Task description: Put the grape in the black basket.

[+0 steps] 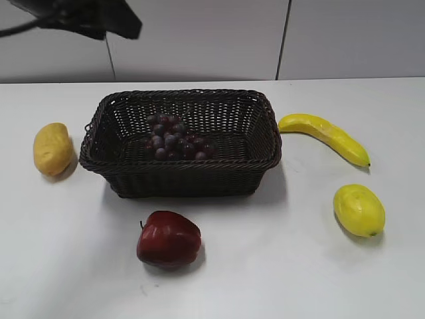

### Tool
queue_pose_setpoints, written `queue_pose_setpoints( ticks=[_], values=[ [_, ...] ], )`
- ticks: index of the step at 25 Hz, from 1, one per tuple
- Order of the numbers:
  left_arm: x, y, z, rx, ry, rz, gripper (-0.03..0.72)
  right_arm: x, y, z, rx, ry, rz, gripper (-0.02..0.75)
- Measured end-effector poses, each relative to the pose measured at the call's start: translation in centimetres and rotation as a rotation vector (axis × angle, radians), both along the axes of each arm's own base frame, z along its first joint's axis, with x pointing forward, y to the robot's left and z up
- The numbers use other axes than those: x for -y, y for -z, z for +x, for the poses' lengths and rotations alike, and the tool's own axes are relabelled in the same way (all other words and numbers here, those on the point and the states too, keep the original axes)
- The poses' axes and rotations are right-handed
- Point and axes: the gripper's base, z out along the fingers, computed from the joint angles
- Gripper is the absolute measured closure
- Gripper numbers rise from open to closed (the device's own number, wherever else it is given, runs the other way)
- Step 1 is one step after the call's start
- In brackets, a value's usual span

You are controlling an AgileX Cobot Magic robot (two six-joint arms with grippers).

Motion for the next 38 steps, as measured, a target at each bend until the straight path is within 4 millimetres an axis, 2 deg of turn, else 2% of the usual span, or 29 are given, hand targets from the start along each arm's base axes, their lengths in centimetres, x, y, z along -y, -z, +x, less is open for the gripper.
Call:
queue_pose_setpoints(
  ticks=[3,5,10,14,18,25,28,31,34,38],
  values=[
    [-3.2,-2.3,-1.4,0.018,-0.057,0.016,0.086,0.0,0.0,0.0,0.000,0.000,0.000,0.148],
    [-5.7,-3.1,-2.0,0.015,-0.116,0.048,0.091,0.0,0.0,0.0,0.000,0.000,0.000,0.148],
    [-11.8,-3.9,-3.1,-0.047,-0.304,0.083,0.100,0.0,0.0,0.0,0.000,0.000,0.000,0.148],
    [-14.7,-4.3,-4.8,-0.091,-0.413,0.097,0.101,0.0,0.0,0.0,0.000,0.000,0.000,0.148],
    [-14.9,-4.0,-7.6,-0.099,-0.454,0.114,0.101,0.0,0.0,0.0,0.000,0.000,0.000,0.148],
    [-14.5,-2.7,-14.7,-0.048,-0.498,0.167,0.102,0.0,0.0,0.0,0.000,0.000,0.000,0.148],
    [-14.5,-1.5,-17.8,0.004,-0.531,0.197,0.102,0.0,0.0,0.0,0.000,0.000,0.000,0.148],
    [-14.5,0.8,-20.4,0.025,-0.575,0.210,0.102,0.0,0.0,0.0,0.000,0.000,0.000,0.148],
    [-14.5,3.1,-22.4,0.028,-0.607,0.222,0.103,0.0,0.0,0.0,0.000,0.000,0.000,0.148],
    [-14.1,4.7,-25.0,0.072,-0.615,0.212,0.103,0.0,0.0,0.0,0.000,0.000,0.000,0.148]
  ],
)
